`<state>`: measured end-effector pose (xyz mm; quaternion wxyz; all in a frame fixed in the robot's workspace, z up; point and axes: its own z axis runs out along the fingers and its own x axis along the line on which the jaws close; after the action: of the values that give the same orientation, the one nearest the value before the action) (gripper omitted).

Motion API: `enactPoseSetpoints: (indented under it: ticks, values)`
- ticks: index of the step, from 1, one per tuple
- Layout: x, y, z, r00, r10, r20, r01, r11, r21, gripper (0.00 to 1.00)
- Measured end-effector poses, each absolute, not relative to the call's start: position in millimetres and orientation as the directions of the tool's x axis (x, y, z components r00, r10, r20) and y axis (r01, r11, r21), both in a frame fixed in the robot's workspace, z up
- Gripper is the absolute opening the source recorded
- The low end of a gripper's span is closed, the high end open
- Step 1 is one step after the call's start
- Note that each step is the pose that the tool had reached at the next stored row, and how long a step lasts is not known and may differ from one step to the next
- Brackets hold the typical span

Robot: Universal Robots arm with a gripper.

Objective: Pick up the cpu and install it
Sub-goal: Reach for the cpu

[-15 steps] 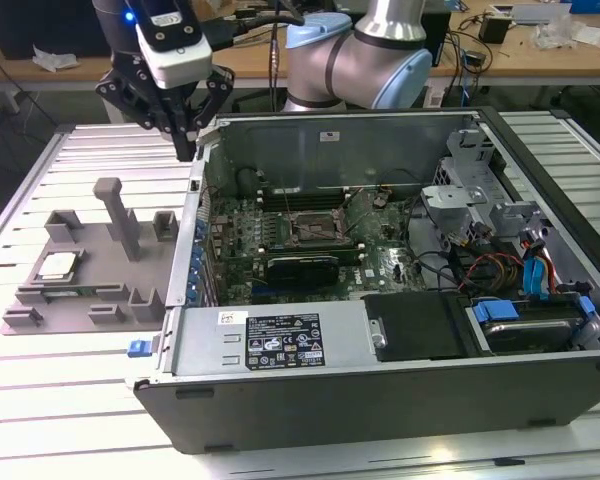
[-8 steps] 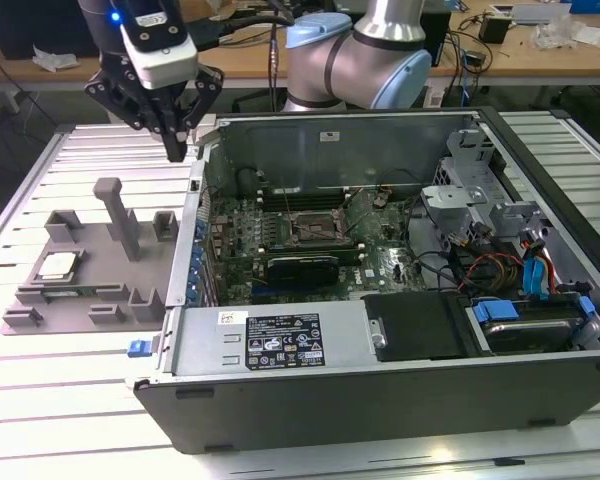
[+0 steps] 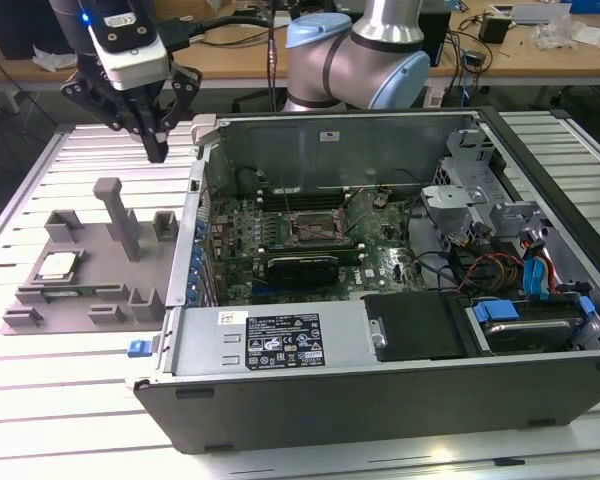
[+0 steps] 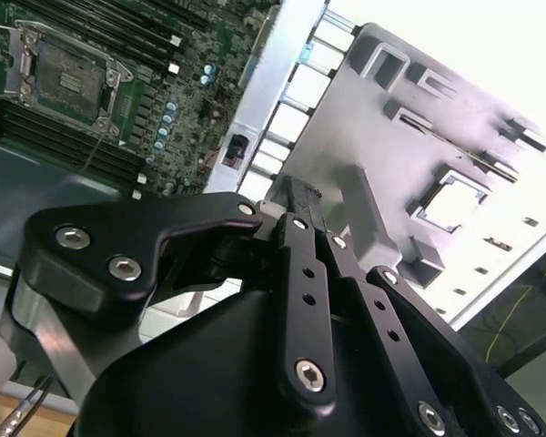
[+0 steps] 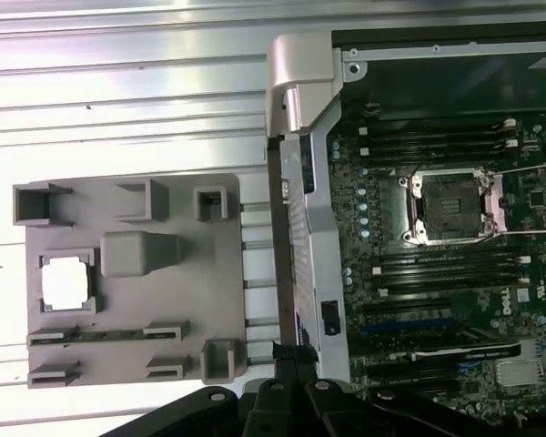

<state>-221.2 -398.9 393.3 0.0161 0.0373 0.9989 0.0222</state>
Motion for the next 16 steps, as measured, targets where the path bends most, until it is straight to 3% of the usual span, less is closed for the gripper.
enactPoseSetpoints:
  ticks: [16]
  values:
    - [-253, -398, 393, -0.997, 0.075, -0.033, 0.074, 0.996, 0.046, 0.11]
